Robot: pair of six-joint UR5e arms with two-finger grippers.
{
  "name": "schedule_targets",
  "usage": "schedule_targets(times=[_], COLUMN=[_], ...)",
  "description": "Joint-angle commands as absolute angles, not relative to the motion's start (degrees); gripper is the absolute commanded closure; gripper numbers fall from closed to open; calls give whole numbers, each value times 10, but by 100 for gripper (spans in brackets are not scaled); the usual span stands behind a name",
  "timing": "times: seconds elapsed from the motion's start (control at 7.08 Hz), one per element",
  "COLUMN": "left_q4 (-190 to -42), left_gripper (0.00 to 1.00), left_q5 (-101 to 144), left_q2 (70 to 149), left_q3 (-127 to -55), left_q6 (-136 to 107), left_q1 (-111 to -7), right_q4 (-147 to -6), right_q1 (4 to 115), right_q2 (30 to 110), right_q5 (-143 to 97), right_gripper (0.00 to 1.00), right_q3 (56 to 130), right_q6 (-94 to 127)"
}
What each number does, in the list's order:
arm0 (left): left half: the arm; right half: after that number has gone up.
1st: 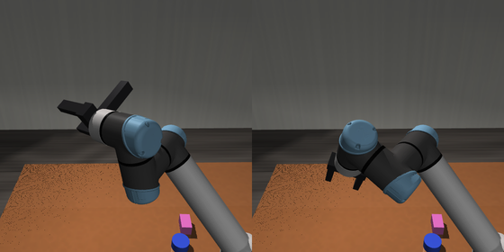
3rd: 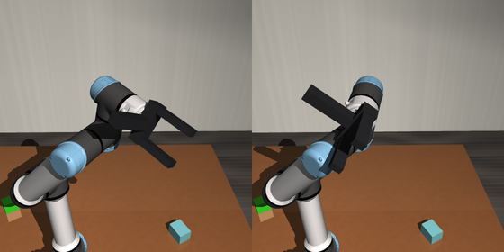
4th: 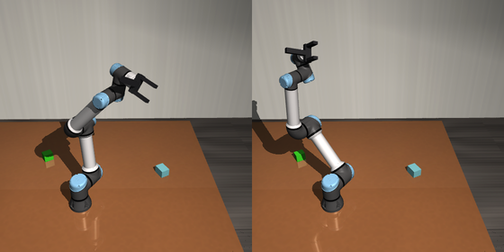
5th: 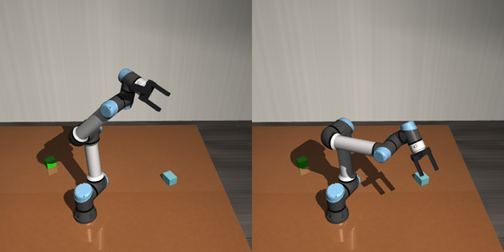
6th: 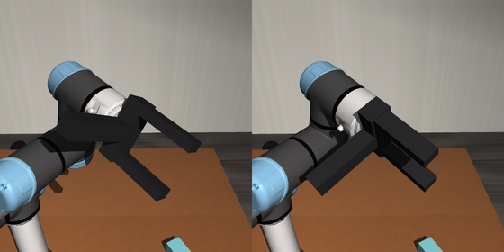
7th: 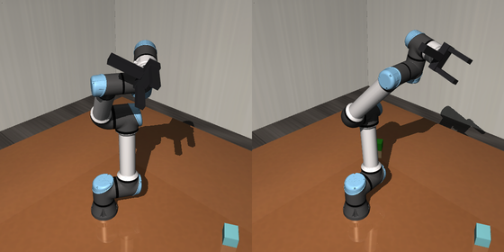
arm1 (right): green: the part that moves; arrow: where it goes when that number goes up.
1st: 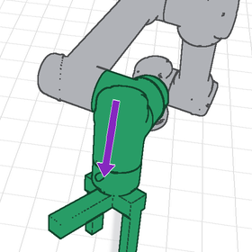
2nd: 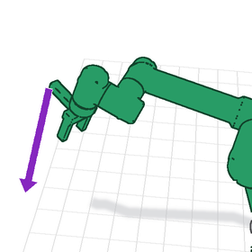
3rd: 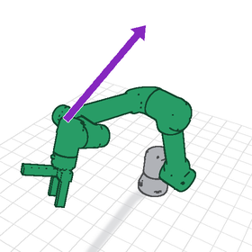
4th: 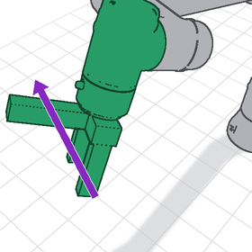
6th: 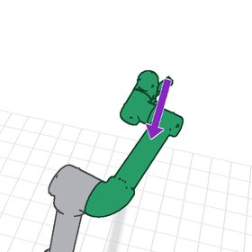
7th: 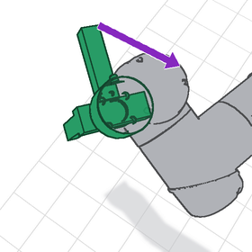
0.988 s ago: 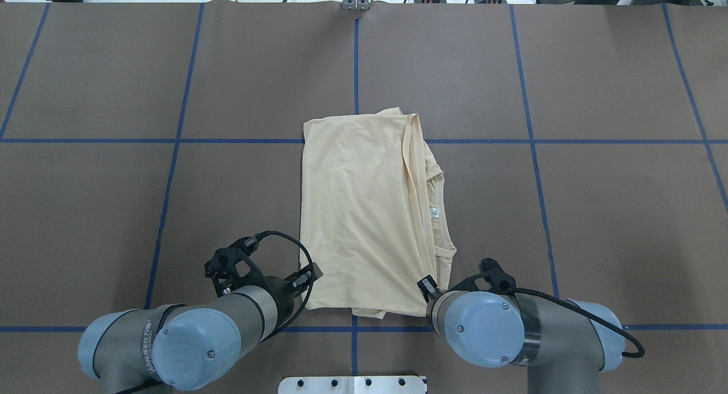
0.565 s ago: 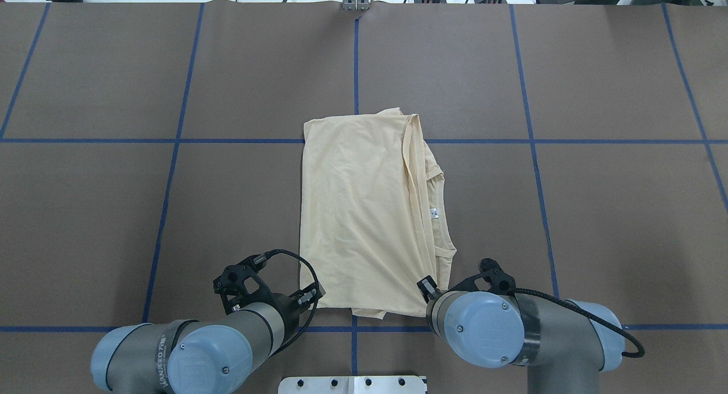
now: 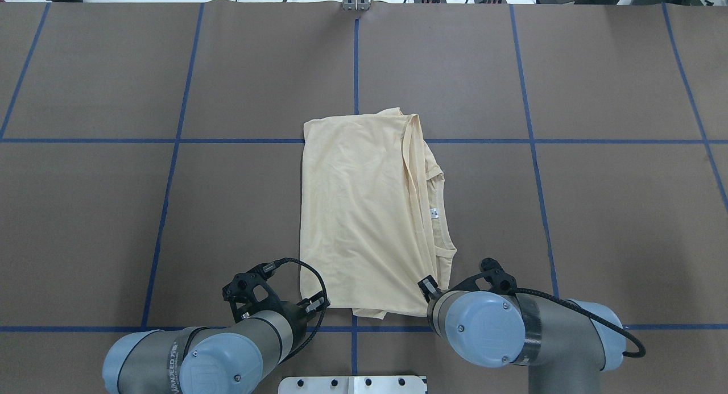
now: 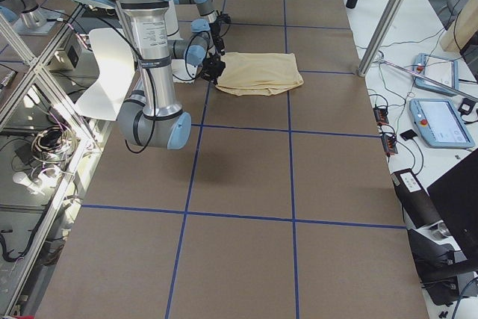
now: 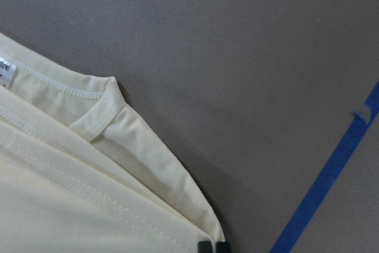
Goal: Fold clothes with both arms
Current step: 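Move the left gripper to the shirt's near corner beside the right gripper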
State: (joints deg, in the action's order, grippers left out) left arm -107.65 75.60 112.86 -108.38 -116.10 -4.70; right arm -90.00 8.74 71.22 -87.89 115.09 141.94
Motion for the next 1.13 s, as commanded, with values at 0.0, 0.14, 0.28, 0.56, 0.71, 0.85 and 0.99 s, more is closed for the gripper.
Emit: schedule_targets(times=[0.0, 0.14, 0.28, 0.56, 0.71, 0.85, 0.99], left_q4=[-1077, -1078, -1078, -1080, -1080, -1079, -1070], left_gripper=[50, 51, 54, 87, 100, 100, 100], left_q5=[754, 754, 754, 755, 756, 760, 773], left_q2=[1130, 1130, 1130, 1130, 1133, 1134, 1130], left_q3=[-1079, -1079, -1077, -1074, -1068, -1077, -1111], left_q6=[-1160, -1160, -1160, -1161, -1160, -1158, -1148], left_q1=[-49, -48, -48, -48, -48, -49, -53], right_q4=[-900, -900, -900, -901, -901, -901, -901], right_q1=[86, 86, 86, 86, 86, 85, 85], right_q2=[714, 713, 713, 712, 712, 712, 715], right_q5=[-879, -879, -878, -878, -878, -878, -878], right_gripper=[100, 100, 100, 100, 100, 100, 100], right_q3=[1150, 1150, 1150, 1150, 1150, 1150, 1151], right_q6=[1419, 1419, 1419, 1419, 1419, 1419, 1420])
